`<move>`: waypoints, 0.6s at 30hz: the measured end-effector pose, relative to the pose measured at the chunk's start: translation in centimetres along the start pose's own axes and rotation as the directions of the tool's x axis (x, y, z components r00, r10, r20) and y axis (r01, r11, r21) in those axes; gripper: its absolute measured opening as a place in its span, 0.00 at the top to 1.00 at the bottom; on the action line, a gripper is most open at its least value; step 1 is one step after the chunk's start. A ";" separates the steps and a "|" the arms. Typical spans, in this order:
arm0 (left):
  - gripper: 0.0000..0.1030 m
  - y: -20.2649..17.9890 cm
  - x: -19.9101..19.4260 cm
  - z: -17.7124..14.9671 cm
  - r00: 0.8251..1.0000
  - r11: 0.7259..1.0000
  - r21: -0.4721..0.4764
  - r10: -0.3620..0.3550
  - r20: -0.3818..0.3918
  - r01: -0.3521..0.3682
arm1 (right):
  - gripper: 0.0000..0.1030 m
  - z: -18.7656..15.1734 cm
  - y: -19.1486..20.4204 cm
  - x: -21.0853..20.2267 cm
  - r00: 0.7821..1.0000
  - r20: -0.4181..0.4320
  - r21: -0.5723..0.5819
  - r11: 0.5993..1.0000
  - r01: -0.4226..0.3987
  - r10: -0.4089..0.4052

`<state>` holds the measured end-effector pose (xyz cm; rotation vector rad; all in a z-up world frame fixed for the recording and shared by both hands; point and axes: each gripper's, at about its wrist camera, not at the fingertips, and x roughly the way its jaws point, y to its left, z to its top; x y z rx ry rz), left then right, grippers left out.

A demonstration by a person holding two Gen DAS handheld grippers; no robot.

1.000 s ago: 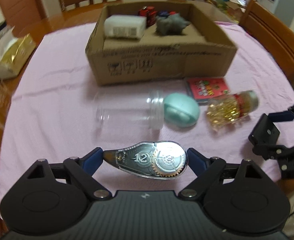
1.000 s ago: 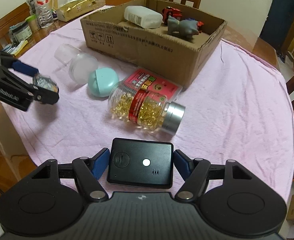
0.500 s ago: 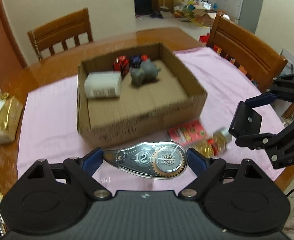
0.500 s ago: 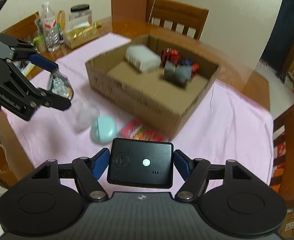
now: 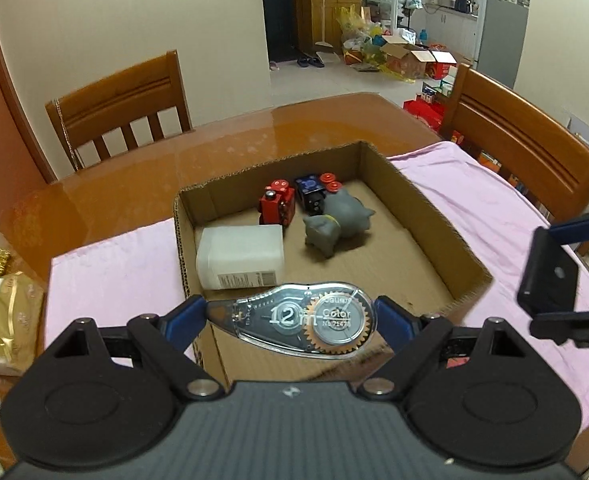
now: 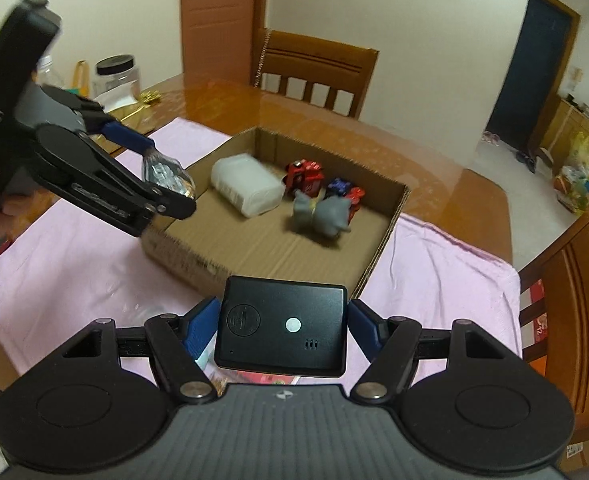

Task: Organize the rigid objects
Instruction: 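Carry the correction tape into the box and open the left gripper while the right carries the black device, then lower the black device into the box and open the right gripper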

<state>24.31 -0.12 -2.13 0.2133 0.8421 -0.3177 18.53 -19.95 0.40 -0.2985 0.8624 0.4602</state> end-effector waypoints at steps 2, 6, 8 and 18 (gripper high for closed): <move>0.13 0.5 1.4 0.0 1.000 1.000 -0.010 -0.001 -0.017 0.001 | 0.28 0.5 0.0 0.3 1.000 0.002 0.017 1.000 0.008 -0.008; 0.13 1.3 3.8 -0.6 0.999 1.000 -0.026 -0.009 -0.046 0.008 | 0.28 1.4 0.3 1.0 1.000 0.001 0.041 0.999 0.031 -0.032; 0.13 1.7 4.8 -1.1 0.998 0.999 -0.039 -0.004 -0.063 0.001 | 0.28 1.7 0.5 1.5 0.999 -0.007 0.056 0.998 0.033 -0.033; 0.07 2.9 4.9 -1.4 1.000 0.997 -0.078 0.001 -0.005 -0.002 | 0.28 2.6 1.0 3.0 0.997 -0.042 0.066 0.995 0.068 -0.066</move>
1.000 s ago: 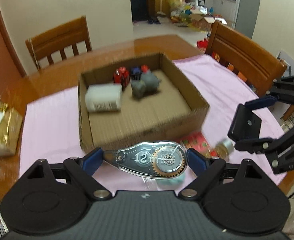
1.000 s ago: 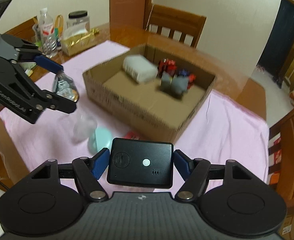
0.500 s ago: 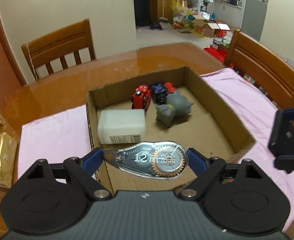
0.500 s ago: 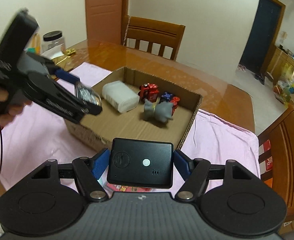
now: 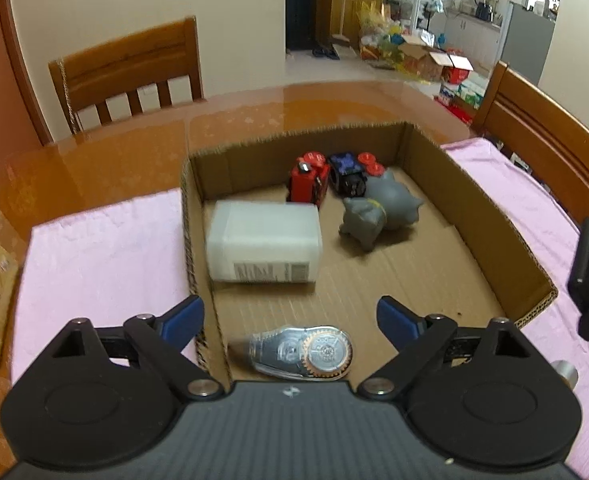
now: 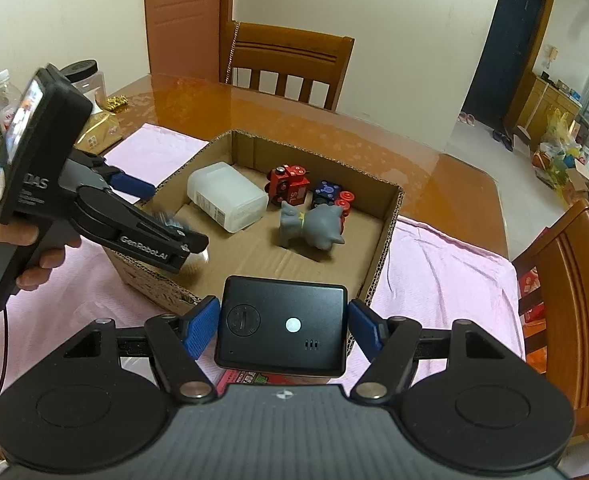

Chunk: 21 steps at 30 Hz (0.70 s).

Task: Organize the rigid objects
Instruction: 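Lower the black device into the box and open the right gripper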

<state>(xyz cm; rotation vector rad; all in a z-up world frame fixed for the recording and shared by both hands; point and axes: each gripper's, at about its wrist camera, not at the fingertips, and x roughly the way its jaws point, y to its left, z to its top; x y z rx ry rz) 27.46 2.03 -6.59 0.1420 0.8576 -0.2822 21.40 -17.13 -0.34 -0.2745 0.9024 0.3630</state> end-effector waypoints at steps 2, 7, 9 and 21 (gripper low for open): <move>0.06 0.3 -1.0 0.0 1.000 1.000 -0.009 0.015 0.025 -0.015 | 0.28 0.3 0.0 0.2 1.000 -0.002 -0.002 1.000 0.007 -0.007; 0.01 1.6 -4.0 -0.4 0.996 0.998 -0.049 0.035 0.080 -0.031 | 0.28 1.2 -0.3 1.0 1.000 -0.008 0.006 1.000 0.013 -0.013; 0.01 2.1 -5.1 -0.8 0.993 0.997 -0.060 0.061 0.100 -0.055 | 0.28 1.6 -0.6 1.6 1.000 -0.012 0.010 1.000 0.010 -0.010; 0.01 4.4 -7.3 -4.5 0.985 0.979 -0.149 0.155 0.082 -0.142 | 0.30 3.6 -1.0 7.2 0.996 -0.087 0.032 0.999 -0.009 0.012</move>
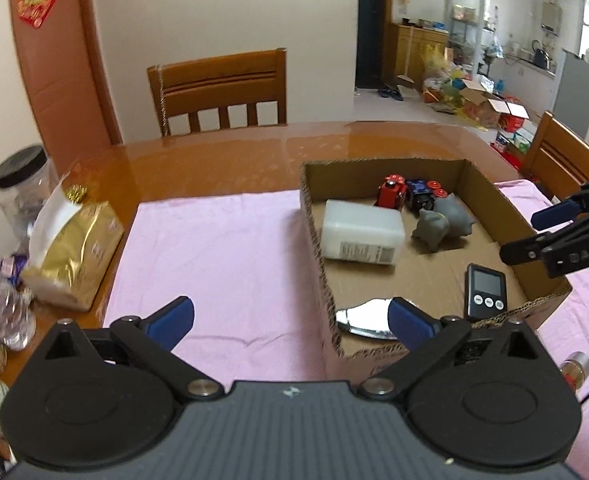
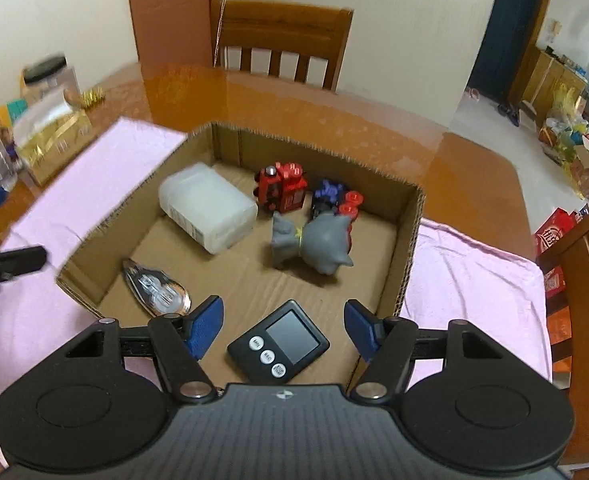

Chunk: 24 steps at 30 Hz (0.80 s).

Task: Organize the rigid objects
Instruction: 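Lower the black device into the box and open the right gripper, then move the left tool to the clear plastic jar while the right tool approaches the teal round case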

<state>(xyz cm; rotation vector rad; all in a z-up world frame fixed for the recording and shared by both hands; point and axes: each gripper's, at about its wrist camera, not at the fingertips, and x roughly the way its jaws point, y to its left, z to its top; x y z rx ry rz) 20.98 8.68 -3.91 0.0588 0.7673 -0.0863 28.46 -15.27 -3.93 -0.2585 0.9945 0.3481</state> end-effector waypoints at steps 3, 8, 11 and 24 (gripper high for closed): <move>0.01 0.5 0.0 -0.5 1.000 1.000 -0.028 0.003 0.000 -0.003 | 0.26 0.0 0.0 0.5 1.000 0.001 0.011 1.000 0.002 -0.002; 0.01 0.3 0.3 -1.0 1.000 1.000 -0.019 0.000 -0.015 0.000 | 0.01 -0.1 -0.3 -0.2 0.999 0.030 0.038 0.999 0.028 -0.029; 0.01 0.0 0.3 -1.2 1.000 1.000 -0.010 -0.001 -0.010 0.001 | 0.00 -0.8 -0.5 -1.1 0.998 0.052 0.071 0.997 0.027 -0.031; 0.01 -2.8 -0.1 -3.8 0.995 0.996 0.060 -0.061 -0.076 0.065 | 0.00 -8.5 1.1 -3.3 0.994 0.044 0.141 0.986 0.091 -0.098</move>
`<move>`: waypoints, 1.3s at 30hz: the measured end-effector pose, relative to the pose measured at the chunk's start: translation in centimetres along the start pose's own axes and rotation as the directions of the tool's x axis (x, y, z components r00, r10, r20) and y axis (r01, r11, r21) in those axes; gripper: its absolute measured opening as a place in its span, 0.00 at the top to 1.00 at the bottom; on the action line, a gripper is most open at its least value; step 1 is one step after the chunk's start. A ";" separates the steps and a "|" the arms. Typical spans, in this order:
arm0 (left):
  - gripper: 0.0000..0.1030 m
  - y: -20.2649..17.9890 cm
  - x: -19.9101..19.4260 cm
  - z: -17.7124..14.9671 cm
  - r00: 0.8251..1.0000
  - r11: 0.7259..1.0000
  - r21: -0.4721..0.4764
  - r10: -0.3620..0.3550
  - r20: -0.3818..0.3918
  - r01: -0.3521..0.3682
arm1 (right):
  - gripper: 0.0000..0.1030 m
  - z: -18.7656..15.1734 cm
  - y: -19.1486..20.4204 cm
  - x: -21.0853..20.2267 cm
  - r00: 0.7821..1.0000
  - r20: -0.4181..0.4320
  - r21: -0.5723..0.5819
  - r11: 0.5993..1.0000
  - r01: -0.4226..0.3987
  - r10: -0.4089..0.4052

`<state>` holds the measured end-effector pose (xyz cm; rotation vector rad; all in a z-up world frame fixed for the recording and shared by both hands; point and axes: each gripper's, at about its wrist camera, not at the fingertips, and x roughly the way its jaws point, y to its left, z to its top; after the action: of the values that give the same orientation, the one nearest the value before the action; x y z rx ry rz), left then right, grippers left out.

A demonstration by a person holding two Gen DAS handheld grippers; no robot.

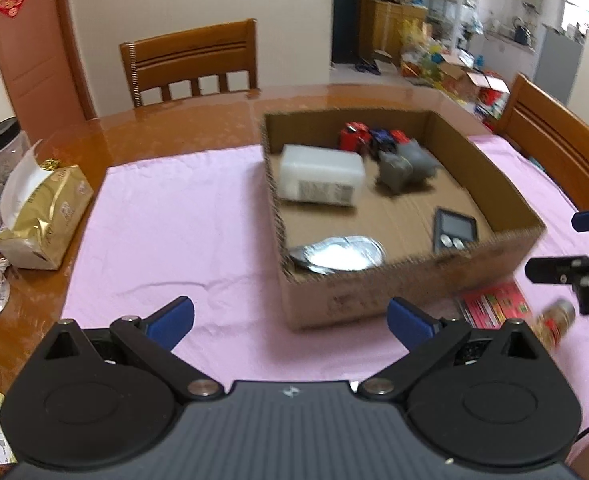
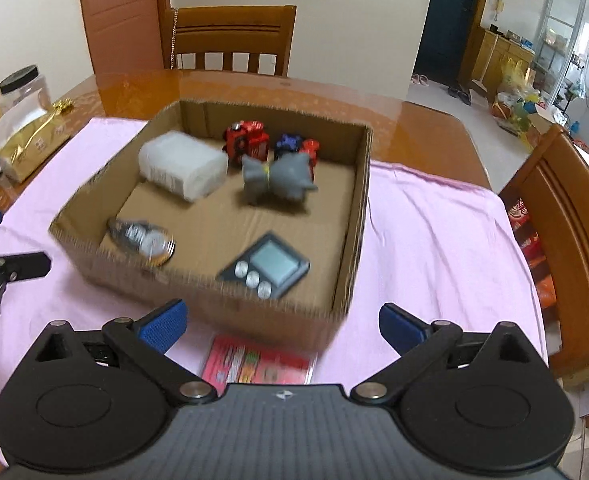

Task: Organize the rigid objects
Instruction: 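Move the left tool to the clear plastic jar while the right tool approaches the teal round case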

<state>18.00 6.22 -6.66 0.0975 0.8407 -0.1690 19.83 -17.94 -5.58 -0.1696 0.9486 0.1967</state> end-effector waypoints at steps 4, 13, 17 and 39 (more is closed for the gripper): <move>0.01 -1.4 -0.4 -1.1 0.999 0.998 0.048 -0.036 -0.023 0.037 | 0.00 -2.7 0.4 -0.7 1.000 -0.007 -0.031 0.999 0.014 -0.014; 0.01 -4.1 -0.1 -3.8 0.992 0.998 0.044 -0.045 -0.119 0.050 | 0.00 -6.8 -0.3 -1.3 0.997 -0.062 -0.069 0.996 -0.052 0.048; 0.01 -5.2 0.7 -5.4 0.985 0.999 0.020 -0.021 -0.172 0.025 | 0.00 -8.5 -1.1 -0.8 0.992 -0.091 -0.098 0.990 -0.101 0.092; 0.01 -6.4 4.1 -6.6 0.990 0.999 -0.038 0.030 -0.138 -0.036 | 0.00 -12.7 -2.9 1.5 0.980 -0.083 -0.178 0.965 -0.194 0.182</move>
<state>14.67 0.47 -14.20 0.0860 0.9789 -0.1148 11.40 -23.56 -13.94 -0.2587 1.0119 0.4585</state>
